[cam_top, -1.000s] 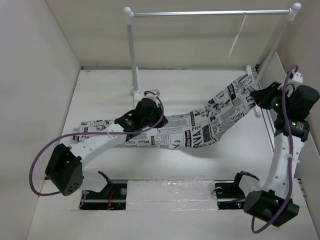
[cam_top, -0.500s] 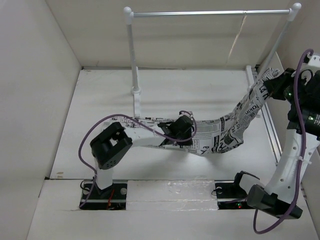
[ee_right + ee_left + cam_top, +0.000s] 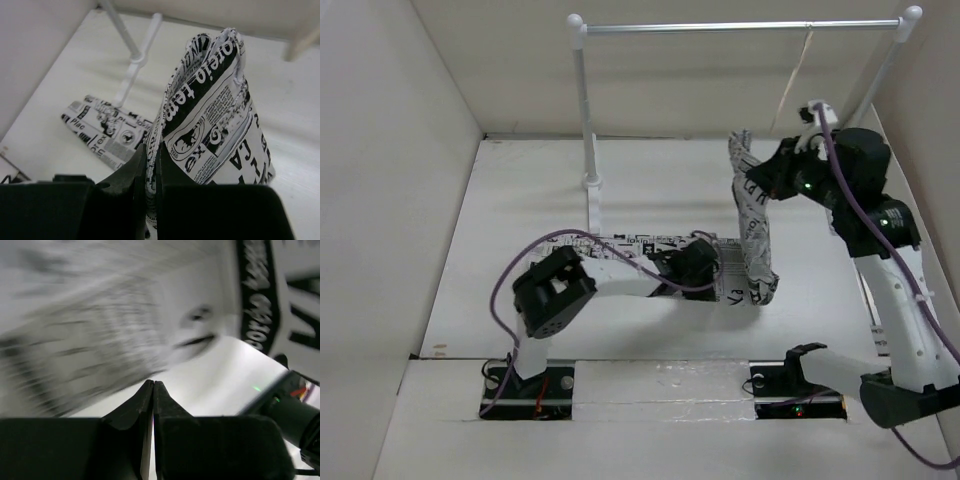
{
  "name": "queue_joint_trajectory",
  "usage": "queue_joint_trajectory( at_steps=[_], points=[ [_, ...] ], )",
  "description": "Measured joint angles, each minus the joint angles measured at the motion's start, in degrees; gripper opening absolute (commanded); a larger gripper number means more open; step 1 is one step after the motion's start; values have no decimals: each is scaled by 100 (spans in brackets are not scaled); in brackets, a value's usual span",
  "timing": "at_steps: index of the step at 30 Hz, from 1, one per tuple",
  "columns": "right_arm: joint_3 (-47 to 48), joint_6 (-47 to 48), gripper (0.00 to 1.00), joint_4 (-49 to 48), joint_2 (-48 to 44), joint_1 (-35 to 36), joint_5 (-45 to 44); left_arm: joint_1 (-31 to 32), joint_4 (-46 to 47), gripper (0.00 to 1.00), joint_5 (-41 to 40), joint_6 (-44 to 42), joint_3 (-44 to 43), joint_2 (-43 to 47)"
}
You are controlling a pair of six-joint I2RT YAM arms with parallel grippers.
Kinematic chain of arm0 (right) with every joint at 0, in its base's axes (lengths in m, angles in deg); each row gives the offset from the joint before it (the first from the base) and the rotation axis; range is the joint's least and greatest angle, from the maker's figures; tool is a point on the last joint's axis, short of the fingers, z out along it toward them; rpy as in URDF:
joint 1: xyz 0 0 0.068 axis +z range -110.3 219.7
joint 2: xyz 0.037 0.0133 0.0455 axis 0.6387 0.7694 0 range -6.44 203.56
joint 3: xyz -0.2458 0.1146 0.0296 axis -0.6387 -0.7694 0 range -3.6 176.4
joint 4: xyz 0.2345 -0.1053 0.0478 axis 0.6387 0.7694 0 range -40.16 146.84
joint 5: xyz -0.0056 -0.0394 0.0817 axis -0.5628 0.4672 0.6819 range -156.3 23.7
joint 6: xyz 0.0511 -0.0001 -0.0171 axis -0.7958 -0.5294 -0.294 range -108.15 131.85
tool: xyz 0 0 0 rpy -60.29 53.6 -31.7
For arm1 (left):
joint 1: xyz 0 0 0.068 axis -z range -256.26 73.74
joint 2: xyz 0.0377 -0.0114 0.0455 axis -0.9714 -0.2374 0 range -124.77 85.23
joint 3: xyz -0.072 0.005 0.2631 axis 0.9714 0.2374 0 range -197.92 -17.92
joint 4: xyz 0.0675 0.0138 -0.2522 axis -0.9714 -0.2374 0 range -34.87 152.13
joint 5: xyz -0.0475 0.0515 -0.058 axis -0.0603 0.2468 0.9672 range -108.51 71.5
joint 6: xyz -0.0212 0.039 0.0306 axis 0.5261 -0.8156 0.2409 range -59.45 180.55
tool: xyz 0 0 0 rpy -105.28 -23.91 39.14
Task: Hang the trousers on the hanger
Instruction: Fold the trousers at the center of the board.
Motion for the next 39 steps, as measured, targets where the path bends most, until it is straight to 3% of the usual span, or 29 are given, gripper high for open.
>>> queue_joint_trajectory(
  at_steps=[2, 5, 8, 9, 10, 11, 12, 14, 17, 20, 21, 22, 25, 26, 29, 30, 31, 32, 33, 36, 39],
  points=[
    [4, -105, 0, -188, 236, 699, -334, -455, -275, 0, -170, -17, 557, 748],
    [105, -254, 0, -374, 671, 1499, -688, -1725, -844, 1, -540, -131, 1067, 2404],
    [345, -378, 0, -614, 1244, 2131, -1023, -3587, -986, 12, -826, -334, 1064, 4291],
    [452, -411, 0, -719, 1464, 2323, -1121, -4293, -986, 13, -828, -407, 1010, 4854],
    [570, -452, 0, -844, 1703, 2509, -1196, -4365, -986, 13, -835, -411, 1003, 4911],
    [680, -487, 0, -979, 1943, 2686, -1235, -5270, -1008, 12, -990, -531, 828, 5676],
    [833, -529, 0, -1036, 2186, 2868, -1298, -5639, -1204, 12, -859, -627, 610, 5939],
    [1226, -595, 0, -1320, 2828, 3257, -1364, -5987, -1403, 12, -804, -767, 63, 6129],
    [1904, -778, 39, -1851, 3974, 3842, -1322, -6092, -1458, 17, -752, -914, -374, 6107],
    [2573, -988, 47, -2413, 5187, 4325, -868, -6089, -1784, 19, -820, -1003, -380, 6006],
    [2704, -1071, 60, -2568, 5541, 4465, -656, -6089, -1902, 19, -881, -1040, -382, 5956],
    [2763, -1154, 66, -2651, 5812, 4570, -487, -6089, -1989, 22, -929, -1082, -380, 5919],
    [2479, -1207, 71, -2581, 6155, 4806, -133, -6089, -2129, 26, -1104, -1132, -216, 5761],
    [2284, -1198, 71, -2601, 6116, 4822, -35, -6092, -2157, 31, -1150, -1139, -74, 5770],
    [824, -1172, 64, -2721, 5355, 4669, -7, -6089, -2087, 33, -1204, -1165, 450, 5858],
    [205, -1152, 58, -2750, 4916, 4531, -17, -6092, -2028, 33, -1152, -1165, 693, 5904],
    [-376, -1123, 23, -2761, 4444, 4350, -31, -6092, -1921, 33, -1069, -1165, 955, 5912],
    [-876, -1051, 6, -2730, 3963, 4142, -74, -6092, -1792, 33, -938, -1163, 1224, 5836],
    [-1346, -1051, 0, -2774, 3486, 3936, -122, -6094, -1679, 33, -748, -1156, 1460, 5707],
    [-2455, -973, 0, -2815, 2232, 3456, -330, -6092, -1154, 30, -125, -1086, 2013, 4955],
    [-3381, -826, 1, -2892, 1443, 3300, -411, -6089, -680, 28, 413, -1027, 2227, 3622]
  ],
)
